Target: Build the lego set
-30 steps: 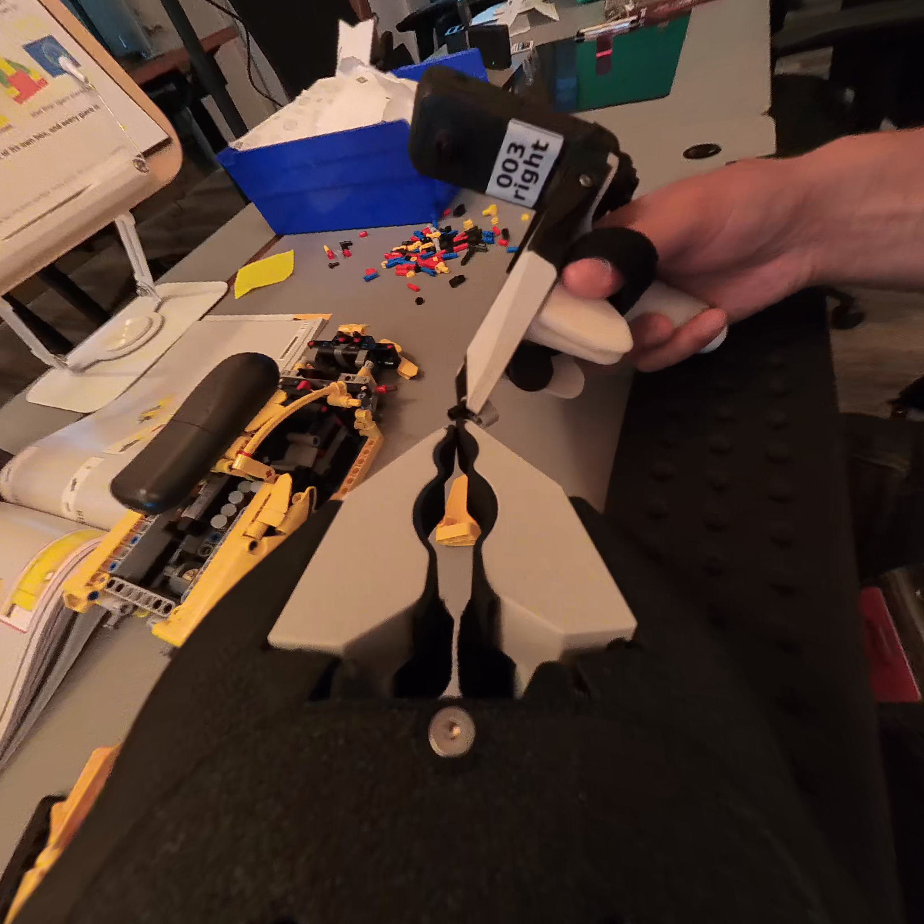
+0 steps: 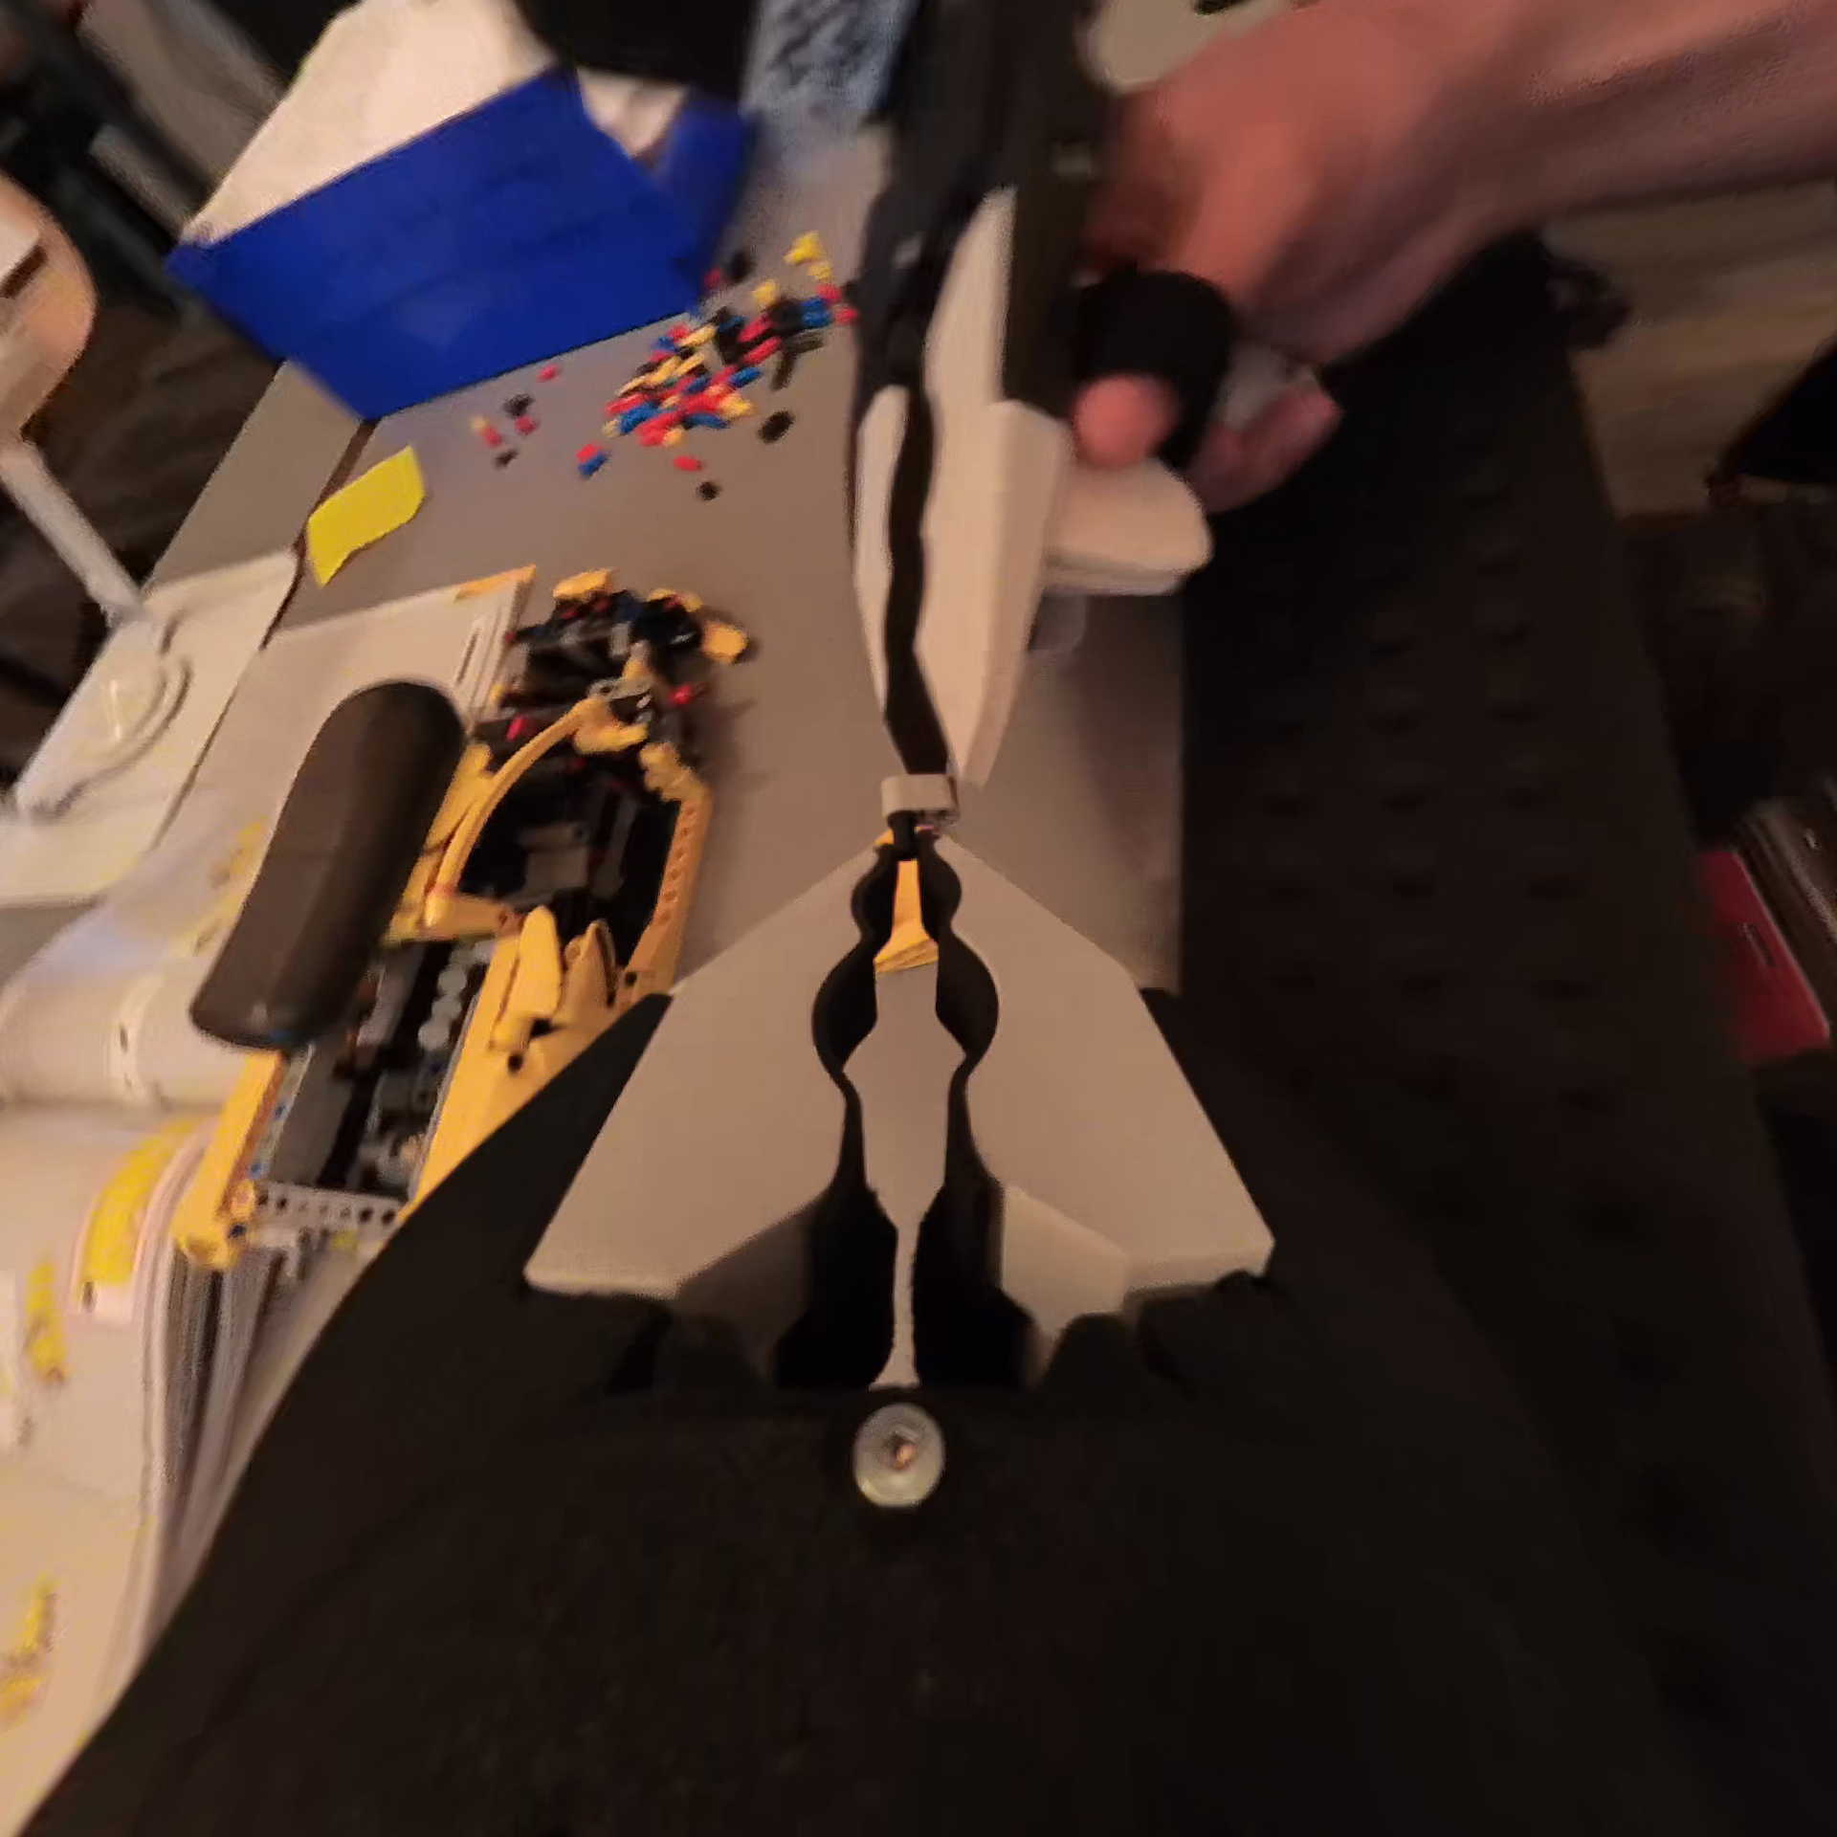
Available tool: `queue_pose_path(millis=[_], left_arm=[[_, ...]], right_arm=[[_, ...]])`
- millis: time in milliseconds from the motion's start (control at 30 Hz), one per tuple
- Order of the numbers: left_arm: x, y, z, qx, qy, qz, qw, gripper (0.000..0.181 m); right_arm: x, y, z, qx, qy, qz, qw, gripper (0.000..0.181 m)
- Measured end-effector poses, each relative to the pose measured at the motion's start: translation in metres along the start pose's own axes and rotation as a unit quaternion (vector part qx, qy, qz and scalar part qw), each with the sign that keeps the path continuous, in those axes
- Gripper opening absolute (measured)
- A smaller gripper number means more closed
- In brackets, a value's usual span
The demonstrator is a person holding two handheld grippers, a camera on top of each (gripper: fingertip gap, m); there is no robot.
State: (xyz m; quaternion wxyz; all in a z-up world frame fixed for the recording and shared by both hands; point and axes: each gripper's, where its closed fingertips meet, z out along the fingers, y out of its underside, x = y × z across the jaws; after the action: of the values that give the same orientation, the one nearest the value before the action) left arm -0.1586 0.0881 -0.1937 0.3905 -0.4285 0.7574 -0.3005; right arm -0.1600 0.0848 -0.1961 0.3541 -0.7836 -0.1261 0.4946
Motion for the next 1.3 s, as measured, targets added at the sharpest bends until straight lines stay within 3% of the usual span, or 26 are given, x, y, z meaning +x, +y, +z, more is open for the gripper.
queue_pose_path(millis=[200,333,467,633,867,1067,1300], left_arm=[[-0.02,0.004,0.002,0.034,-0.009,-0.209,0.977,0.003],[-0.018,-0.004,0.002,0.068,0.029,-0.297,0.952,0.003],[-0.018,-0.001,0.003,0.052,0.027,-0.288,0.956,0.003],[-0.014,-0.004,0.002,0.049,0.027,-0.271,0.961,0.003],[-0.007,-0.001,0.002,0.03,0.037,-0.239,0.97,0.005],[-0.011,0.049,0.015,-0.069,0.003,-0.186,0.98,0.041],[-0.005,0.056,0.041,-0.095,0.029,-0.194,0.976,0.034]], right_arm=[[0.013,-0.02,-0.01,0.07,0.21,-0.168,0.961,0.023],[0.018,-0.018,-0.006,0.049,0.282,-0.231,0.93,0.032],[0.012,-0.026,-0.007,0.066,0.297,-0.264,0.915,0.026],[0.011,-0.021,-0.002,0.046,0.28,-0.262,0.922,0.01],[0.012,-0.012,0.0,0.022,0.275,-0.261,0.925,0.008],[0.043,0.001,-0.012,-0.043,0.34,-0.191,0.92,0.006],[0.065,0.018,0.002,-0.111,0.37,-0.142,0.911,0.007]])
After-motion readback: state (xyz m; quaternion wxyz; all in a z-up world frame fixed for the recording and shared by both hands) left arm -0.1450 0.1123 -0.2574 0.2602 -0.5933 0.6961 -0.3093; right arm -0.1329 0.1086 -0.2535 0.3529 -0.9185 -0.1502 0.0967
